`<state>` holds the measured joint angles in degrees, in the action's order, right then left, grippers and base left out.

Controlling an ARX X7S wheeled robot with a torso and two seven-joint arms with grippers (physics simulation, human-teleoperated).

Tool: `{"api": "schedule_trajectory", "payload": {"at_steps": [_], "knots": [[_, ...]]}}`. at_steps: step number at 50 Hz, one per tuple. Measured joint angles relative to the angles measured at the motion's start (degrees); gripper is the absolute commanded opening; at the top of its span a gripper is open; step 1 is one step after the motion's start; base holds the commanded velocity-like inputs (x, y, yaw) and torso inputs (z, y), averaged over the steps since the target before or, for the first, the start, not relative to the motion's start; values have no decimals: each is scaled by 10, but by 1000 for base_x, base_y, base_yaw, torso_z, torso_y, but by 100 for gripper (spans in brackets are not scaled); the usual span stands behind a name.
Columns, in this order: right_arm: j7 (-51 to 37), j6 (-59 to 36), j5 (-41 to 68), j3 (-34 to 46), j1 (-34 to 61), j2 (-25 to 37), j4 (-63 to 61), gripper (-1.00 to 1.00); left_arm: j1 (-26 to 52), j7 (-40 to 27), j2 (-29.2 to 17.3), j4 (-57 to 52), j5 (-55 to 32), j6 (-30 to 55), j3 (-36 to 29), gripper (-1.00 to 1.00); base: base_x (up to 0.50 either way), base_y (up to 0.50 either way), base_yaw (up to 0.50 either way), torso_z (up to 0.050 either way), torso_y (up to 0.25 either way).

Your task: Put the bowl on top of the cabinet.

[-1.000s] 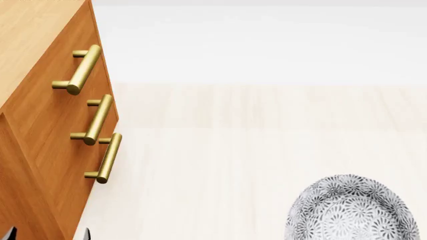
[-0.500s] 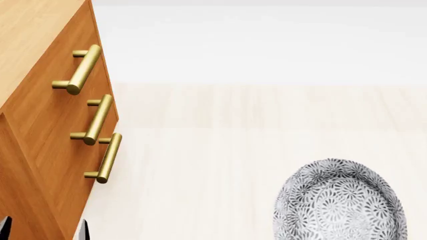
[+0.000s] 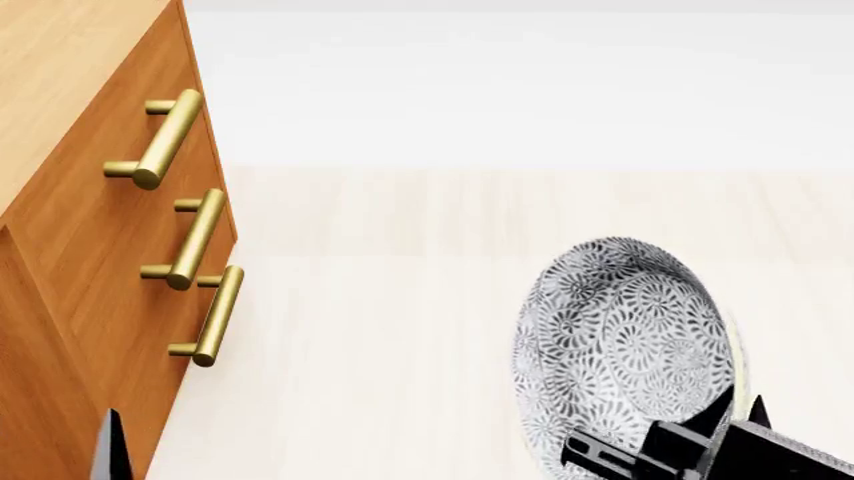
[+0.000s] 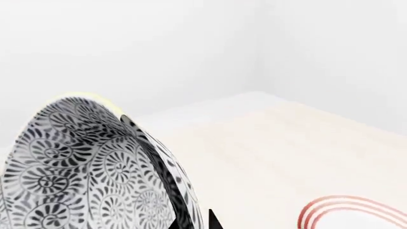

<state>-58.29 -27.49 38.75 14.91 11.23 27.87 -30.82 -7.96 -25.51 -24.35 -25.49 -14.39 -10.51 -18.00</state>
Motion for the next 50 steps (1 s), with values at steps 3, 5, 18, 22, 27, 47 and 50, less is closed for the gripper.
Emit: {"api": "schedule_trajectory", "payload": {"at_steps": [3,5,18,22,27,47,50], "knots": [[-15,-33,-4,13,24,4,-14,-100,0,1,-2,0,-4,-2,2,100,0,0,0,0,0],[-24,-53,-7,20,38,6,-22,-100,0,2,-3,1,-7,-2,3,100,0,0,0,0,0],[-43,-136,-30,68,116,19,-38,-100,-7,2,-10,-9,-11,-5,4,100,0,0,0,0,1],[-37,-140,-40,81,130,23,-30,-100,-13,2,-14,-17,-6,-5,2,100,0,0,0,0,0],[-29,-142,-52,95,142,25,-19,-100,-20,8,-22,-29,-4,-5,-4,100,0,0,0,0,0],[41,-114,-72,141,178,34,24,-100,17,47,-31,-37,-10,30,-42,100,0,0,0,0,1],[66,-102,-72,148,186,37,37,-100,29,52,-30,-38,-13,45,-50,100,0,0,0,0,0]]}}
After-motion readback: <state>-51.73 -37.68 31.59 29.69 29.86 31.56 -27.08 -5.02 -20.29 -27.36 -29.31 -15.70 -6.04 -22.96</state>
